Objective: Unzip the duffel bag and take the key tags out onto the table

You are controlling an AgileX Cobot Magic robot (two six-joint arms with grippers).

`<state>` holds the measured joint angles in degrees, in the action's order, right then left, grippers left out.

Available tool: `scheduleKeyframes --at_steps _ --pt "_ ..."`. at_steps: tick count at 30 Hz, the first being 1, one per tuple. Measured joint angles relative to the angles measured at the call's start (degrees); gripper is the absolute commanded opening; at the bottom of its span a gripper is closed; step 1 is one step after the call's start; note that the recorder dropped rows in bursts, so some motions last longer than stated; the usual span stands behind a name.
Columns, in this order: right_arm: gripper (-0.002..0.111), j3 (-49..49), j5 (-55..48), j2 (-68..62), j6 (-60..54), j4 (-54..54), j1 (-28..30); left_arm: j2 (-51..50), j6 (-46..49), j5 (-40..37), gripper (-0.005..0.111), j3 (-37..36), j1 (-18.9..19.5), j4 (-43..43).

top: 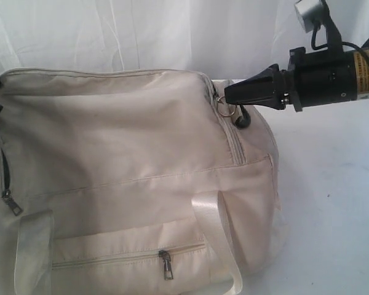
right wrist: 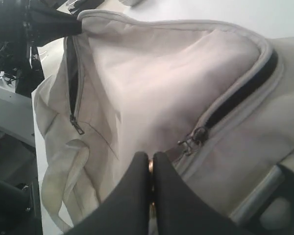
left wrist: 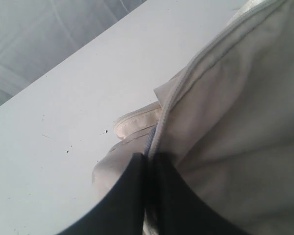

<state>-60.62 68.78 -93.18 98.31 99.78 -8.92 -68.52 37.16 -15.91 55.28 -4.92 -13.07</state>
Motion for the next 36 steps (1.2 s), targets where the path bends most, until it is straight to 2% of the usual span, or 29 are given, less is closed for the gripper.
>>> scheduleKeyframes --at_steps 29,33,36 --pt "0.0 26.6 -1.3 25.9 -0.4 -0.2 0.0 0.1 -1.9 -0.1 0.0 0.0 0.0 0.0" --pt "0.011 27.3 -1.6 28.7 -0.4 -0.2 0.0 1.0 -2.1 -0.2 0.0 0.0 0.0 0.0" --pt "0.03 27.1 -0.9 30.1 -0.4 0.1 0.0 1.6 -2.4 -0.6 0.0 0.0 0.0 -1.3"
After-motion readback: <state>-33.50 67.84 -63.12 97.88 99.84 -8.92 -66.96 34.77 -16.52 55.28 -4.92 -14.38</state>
